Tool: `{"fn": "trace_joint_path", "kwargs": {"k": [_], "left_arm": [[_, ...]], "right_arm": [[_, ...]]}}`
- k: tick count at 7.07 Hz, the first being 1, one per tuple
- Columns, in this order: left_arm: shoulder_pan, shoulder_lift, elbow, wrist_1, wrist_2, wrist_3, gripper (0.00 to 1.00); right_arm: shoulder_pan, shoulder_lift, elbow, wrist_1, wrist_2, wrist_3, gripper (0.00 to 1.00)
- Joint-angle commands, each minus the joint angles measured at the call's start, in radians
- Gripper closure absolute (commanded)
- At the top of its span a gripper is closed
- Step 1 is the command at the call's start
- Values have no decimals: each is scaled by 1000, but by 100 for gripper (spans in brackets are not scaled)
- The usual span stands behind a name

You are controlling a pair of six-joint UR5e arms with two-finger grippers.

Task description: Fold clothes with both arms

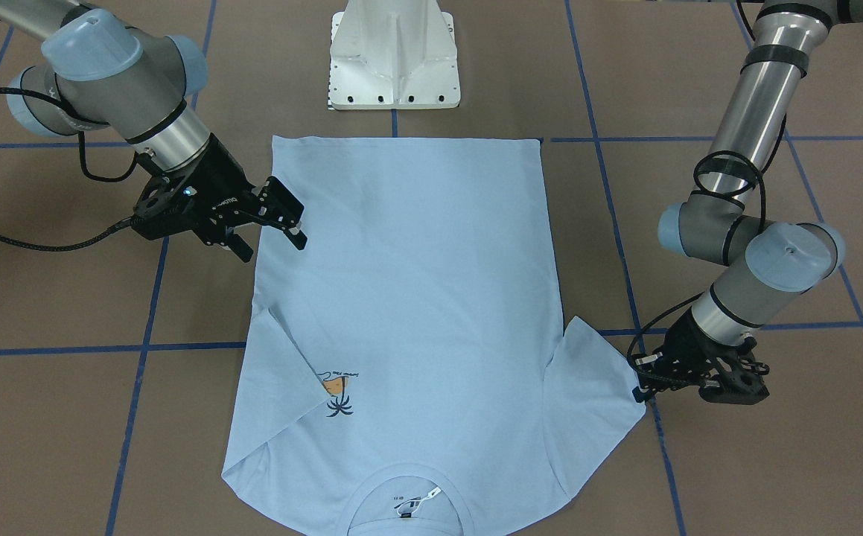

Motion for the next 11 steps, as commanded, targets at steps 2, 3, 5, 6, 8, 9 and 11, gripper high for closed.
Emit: {"fn": "trace_joint_path", "kwargs": {"k": [2,3,5,6,8,9,11], "left_arm": [[3,-81,-46,5,-1,-185,100],[43,-111,-46,7,2,-262,100],[90,-132,-38,5,92,-296,100],[104,-146,-32,14,103,-296,100],[145,-175,-32,21,147,-346,100],[176,-175,-32,19,196,-350,96],[202,-178,-49,21,247,-365,0]], "right_arm": [[1,0,-1,3,1,-1,0],[3,-2,9,3,6,1,0],[3,-2,4,1,1,1,0],[3,-2,4,1,0,1,0],[3,-3,6,1,0,1,0],[3,-3,6,1,0,2,0],[1,-5,4,1,-2,5,0]]}}
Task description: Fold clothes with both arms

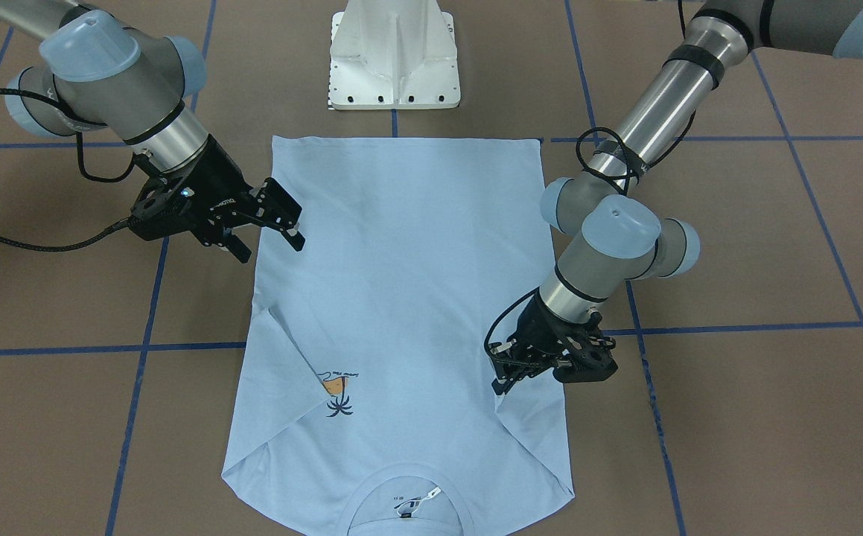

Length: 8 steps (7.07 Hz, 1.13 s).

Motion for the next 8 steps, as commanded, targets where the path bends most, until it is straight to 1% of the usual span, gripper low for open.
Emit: {"fn": "trace_joint_path", "kwargs": {"k": [1,2,3,4,5,6,7,8], "left_arm": [[16,3,-45,3,21,-56,0],[20,21,-113,7,17,-62,0],[70,70,-196,24,23,-110,0],[77,101,-271,27,24,-159,0],[92,151,-356,45,24,-170,0],[97,197,-438,80,22,-170,0],[97,213,-467,101,24,-170,0],[98,212,-468,101,25,-170,0]], "right_arm": [[-6,1,-1,-5,-4,2,0],[-9,5,5,-12,-19,43,0],[-59,3,10,-12,-42,118,0],[-152,-19,31,-14,-147,167,0],[-288,-72,100,-14,-295,249,0],[-396,-155,149,-15,-389,281,2],[-502,-257,182,-49,-504,316,8],[-556,-311,303,-177,-539,388,15]]}}
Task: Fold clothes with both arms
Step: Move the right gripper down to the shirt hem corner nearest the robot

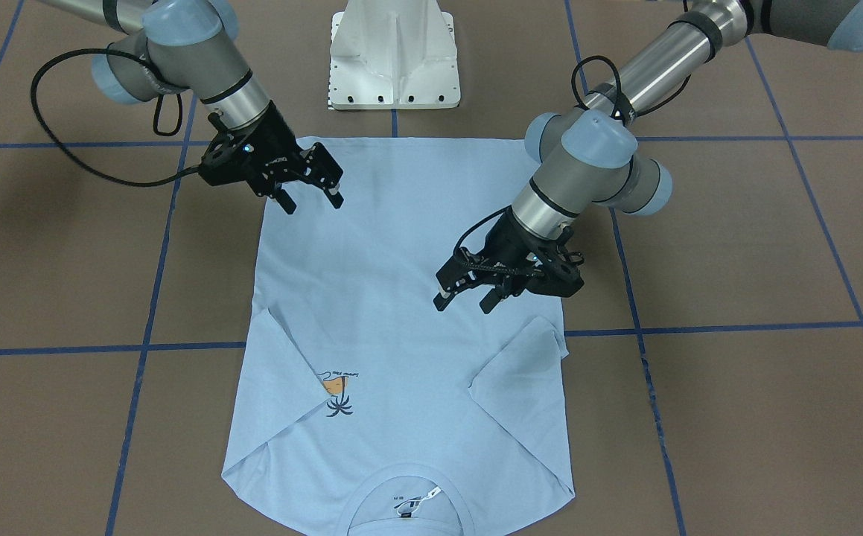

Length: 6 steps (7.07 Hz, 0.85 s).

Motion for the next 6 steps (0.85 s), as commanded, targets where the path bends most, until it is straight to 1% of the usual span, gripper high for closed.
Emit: {"fn": "trace_joint_path", "kwargs": {"k": [1,2,3,4,5,6], "left_arm": [[3,10,-29,12,2,-1,0],[3,13,-32,12,2,-1,0],[3,15,-30,12,3,-1,0],[3,15,-30,13,5,-1,0],[3,15,-32,12,5,-1,0],[3,15,-30,12,6,-1,0]], "right_arm": [[-152,-86,134,-219,-102,183,19],[-174,-88,148,-229,-116,248,23],[-206,-89,137,-235,-119,285,23],[-211,-89,137,-264,-119,311,23],[-220,-88,133,-295,-119,343,27],[-222,-88,125,-295,-119,348,28]]}}
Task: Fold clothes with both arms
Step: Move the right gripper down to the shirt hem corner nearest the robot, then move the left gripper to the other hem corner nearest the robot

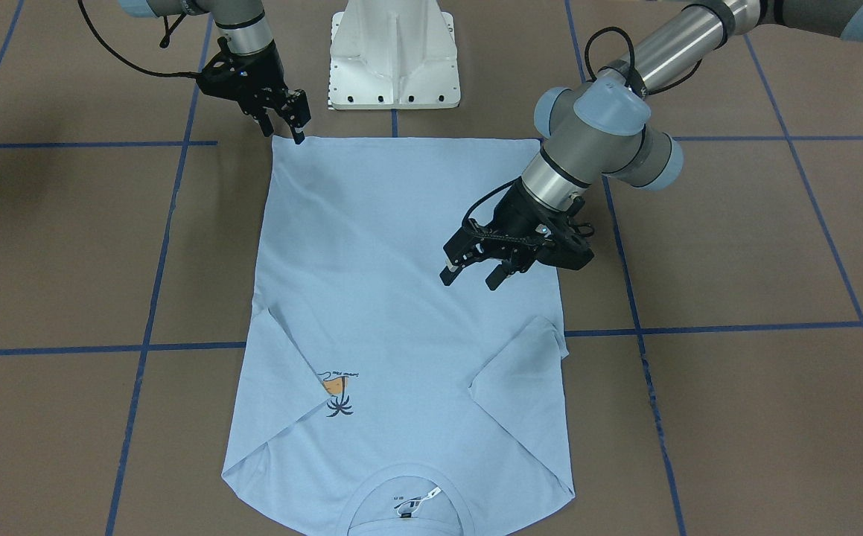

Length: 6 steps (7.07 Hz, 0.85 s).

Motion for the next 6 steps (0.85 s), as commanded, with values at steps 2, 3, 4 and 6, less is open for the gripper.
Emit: {"fn": "trace_joint_path", "kwargs": {"k": [2,3,4,6], "left_arm": [[2,2,1,0,1,0,0],[2,2,1,1,1,0,0],[2,2,2,0,1,0,0],[2,2,1,0,1,0,0]], "right_arm": [[-7,0,-12,-14,0,20,34],[-8,-1,-18,-16,0,20,34],[-10,0,-23,-14,0,20,38],[-13,-1,-28,-16,1,20,52]]}}
